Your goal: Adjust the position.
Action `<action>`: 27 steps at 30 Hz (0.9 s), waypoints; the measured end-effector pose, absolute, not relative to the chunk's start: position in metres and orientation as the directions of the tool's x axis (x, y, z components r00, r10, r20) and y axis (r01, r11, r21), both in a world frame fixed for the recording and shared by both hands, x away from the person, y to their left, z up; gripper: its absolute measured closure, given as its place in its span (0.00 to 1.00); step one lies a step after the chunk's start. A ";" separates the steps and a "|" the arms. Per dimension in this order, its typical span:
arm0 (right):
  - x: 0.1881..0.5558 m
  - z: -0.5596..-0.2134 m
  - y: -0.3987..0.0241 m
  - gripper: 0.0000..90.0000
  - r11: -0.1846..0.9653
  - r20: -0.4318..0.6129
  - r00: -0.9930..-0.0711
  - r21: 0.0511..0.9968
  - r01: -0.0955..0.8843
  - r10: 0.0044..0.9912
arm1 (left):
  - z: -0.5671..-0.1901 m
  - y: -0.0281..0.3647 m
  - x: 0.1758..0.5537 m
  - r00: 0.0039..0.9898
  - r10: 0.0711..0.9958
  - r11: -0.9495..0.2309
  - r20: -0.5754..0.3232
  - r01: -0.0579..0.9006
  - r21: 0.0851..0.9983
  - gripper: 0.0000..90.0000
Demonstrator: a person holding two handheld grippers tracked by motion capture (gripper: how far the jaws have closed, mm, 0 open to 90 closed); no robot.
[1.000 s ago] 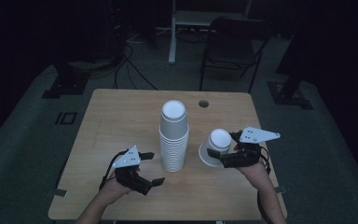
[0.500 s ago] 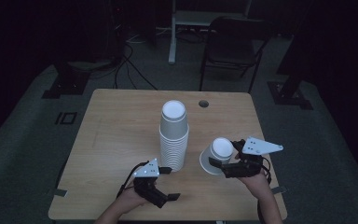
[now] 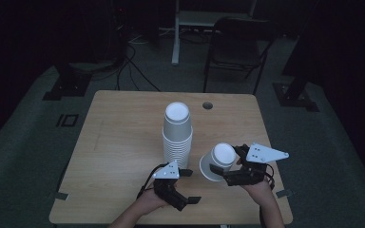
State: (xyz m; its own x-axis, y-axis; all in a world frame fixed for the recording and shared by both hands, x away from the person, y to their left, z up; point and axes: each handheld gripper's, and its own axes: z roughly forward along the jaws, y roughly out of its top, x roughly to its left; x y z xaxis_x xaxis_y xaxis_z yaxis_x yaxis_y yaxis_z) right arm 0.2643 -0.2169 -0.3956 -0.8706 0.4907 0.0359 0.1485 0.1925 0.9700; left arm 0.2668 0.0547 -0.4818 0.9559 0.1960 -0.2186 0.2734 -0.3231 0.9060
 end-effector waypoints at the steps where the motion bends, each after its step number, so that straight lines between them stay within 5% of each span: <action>1: 0.264 -0.395 -0.216 0.23 0.193 0.035 -0.872 0.970 0.147 0.488 | -0.481 0.052 0.266 0.957 0.187 -0.321 -0.223 0.274 0.907 0.03; 18: 0.258 -0.389 -0.207 0.23 0.198 0.020 -0.893 0.973 0.121 0.449 | -0.459 0.038 0.267 0.970 0.137 -0.228 -0.201 0.228 0.947 0.07; 27: 0.258 -0.394 -0.208 0.23 0.206 0.027 -0.894 0.970 0.132 0.448 | -0.457 0.040 0.270 0.970 0.137 -0.192 -0.200 0.224 0.955 0.30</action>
State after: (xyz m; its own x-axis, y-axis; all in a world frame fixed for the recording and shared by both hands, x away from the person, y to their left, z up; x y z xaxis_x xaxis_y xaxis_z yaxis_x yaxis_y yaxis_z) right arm 0.2583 -0.2078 -0.3936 -0.8936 0.4480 0.0265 0.1318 0.2056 0.9697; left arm 0.2696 0.0395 -0.4568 0.9702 0.1368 -0.2002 0.2242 -0.1919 0.9555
